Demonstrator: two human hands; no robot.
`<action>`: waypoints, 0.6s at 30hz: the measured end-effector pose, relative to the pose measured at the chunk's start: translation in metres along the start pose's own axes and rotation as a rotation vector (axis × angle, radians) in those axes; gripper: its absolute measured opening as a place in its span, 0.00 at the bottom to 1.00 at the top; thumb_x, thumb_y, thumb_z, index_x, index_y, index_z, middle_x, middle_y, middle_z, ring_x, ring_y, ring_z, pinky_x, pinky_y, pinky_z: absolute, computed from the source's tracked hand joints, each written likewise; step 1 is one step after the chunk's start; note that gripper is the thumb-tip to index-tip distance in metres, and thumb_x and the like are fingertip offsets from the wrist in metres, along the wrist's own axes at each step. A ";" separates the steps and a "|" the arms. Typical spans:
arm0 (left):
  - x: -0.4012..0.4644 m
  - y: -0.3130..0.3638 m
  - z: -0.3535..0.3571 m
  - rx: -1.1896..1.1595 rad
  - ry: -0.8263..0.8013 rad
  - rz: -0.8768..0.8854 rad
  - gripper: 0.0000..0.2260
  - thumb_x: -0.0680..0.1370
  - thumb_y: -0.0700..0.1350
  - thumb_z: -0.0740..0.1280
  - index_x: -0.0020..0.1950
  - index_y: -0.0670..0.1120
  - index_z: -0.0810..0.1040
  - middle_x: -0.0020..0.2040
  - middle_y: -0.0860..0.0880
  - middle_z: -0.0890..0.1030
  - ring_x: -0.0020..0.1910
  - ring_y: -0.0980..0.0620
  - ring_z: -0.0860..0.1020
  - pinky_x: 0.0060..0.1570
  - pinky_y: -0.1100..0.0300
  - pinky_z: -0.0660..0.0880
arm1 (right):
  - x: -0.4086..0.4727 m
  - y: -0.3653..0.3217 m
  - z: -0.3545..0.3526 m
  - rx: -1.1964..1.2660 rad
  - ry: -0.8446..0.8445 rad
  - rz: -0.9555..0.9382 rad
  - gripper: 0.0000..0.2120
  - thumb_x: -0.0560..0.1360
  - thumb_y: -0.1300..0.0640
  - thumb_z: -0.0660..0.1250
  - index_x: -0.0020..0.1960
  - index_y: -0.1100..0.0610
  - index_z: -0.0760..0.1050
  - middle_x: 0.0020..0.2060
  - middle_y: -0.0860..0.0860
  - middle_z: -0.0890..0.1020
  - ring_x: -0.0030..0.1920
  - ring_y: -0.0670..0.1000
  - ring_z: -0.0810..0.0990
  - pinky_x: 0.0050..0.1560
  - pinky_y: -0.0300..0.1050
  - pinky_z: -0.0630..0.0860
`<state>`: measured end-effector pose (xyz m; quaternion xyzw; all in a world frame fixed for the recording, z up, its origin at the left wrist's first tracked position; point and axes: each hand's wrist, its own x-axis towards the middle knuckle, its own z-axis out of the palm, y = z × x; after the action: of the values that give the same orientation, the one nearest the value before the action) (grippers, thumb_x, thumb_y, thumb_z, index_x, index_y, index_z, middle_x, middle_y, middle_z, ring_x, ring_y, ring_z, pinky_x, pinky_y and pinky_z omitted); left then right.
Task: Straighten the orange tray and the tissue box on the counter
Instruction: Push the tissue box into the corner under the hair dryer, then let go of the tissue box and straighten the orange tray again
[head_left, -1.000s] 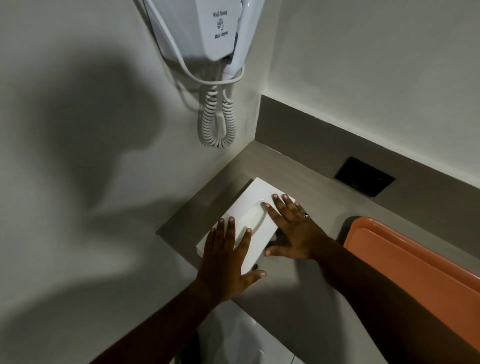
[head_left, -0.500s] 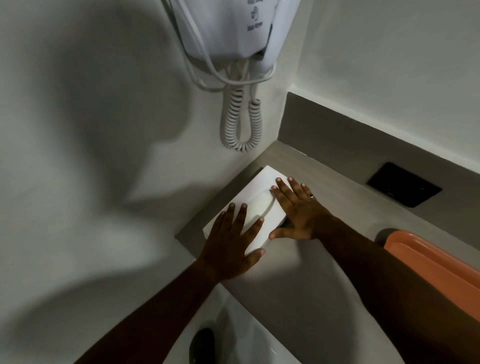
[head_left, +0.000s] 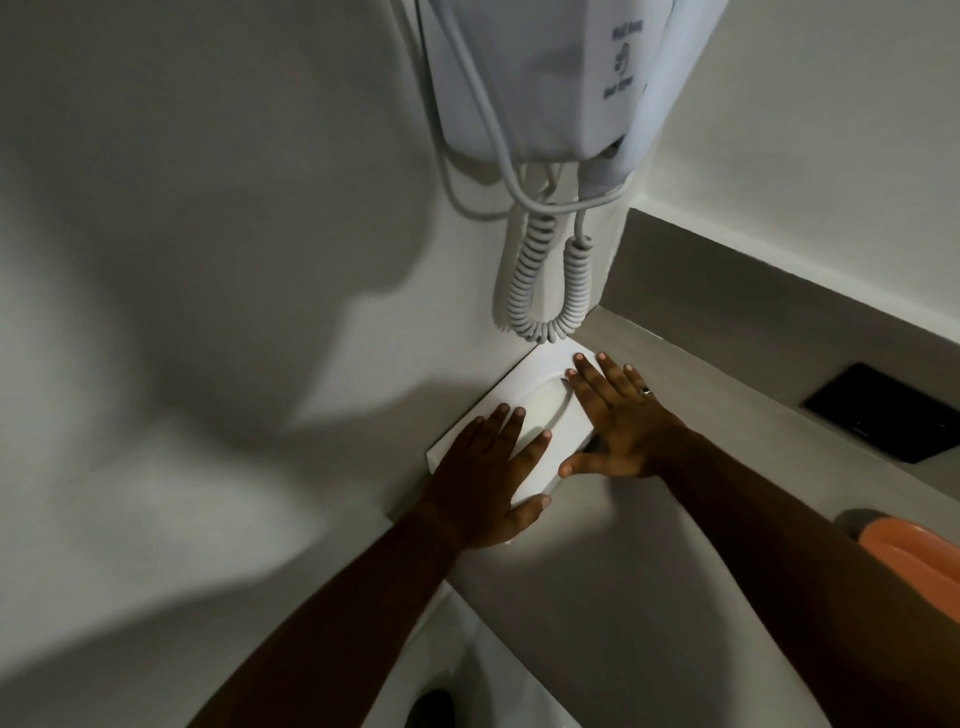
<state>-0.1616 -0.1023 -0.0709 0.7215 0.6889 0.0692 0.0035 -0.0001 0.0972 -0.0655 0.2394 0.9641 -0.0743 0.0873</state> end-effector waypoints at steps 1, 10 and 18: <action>0.001 -0.001 0.000 0.004 -0.001 0.007 0.32 0.78 0.63 0.58 0.77 0.50 0.57 0.78 0.39 0.57 0.77 0.39 0.52 0.74 0.44 0.51 | 0.000 0.000 0.000 -0.009 -0.001 0.002 0.60 0.62 0.15 0.51 0.79 0.50 0.36 0.78 0.52 0.35 0.75 0.55 0.29 0.72 0.56 0.29; -0.001 -0.001 -0.009 -0.010 -0.062 0.004 0.34 0.77 0.64 0.60 0.78 0.49 0.56 0.79 0.39 0.54 0.78 0.39 0.49 0.75 0.42 0.50 | -0.043 -0.037 0.000 0.151 0.060 0.253 0.57 0.67 0.20 0.51 0.79 0.55 0.33 0.79 0.55 0.36 0.78 0.57 0.35 0.76 0.57 0.37; -0.005 0.052 -0.019 -0.077 -0.052 0.095 0.37 0.75 0.66 0.63 0.77 0.46 0.61 0.78 0.37 0.58 0.77 0.36 0.53 0.73 0.40 0.50 | -0.179 -0.070 0.023 0.508 0.256 0.578 0.52 0.69 0.22 0.47 0.79 0.54 0.36 0.78 0.52 0.36 0.78 0.52 0.34 0.78 0.55 0.39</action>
<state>-0.1121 -0.1111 -0.0475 0.7544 0.6503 0.0771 0.0460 0.1258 -0.0489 -0.0443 0.5220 0.8112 -0.2519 -0.0780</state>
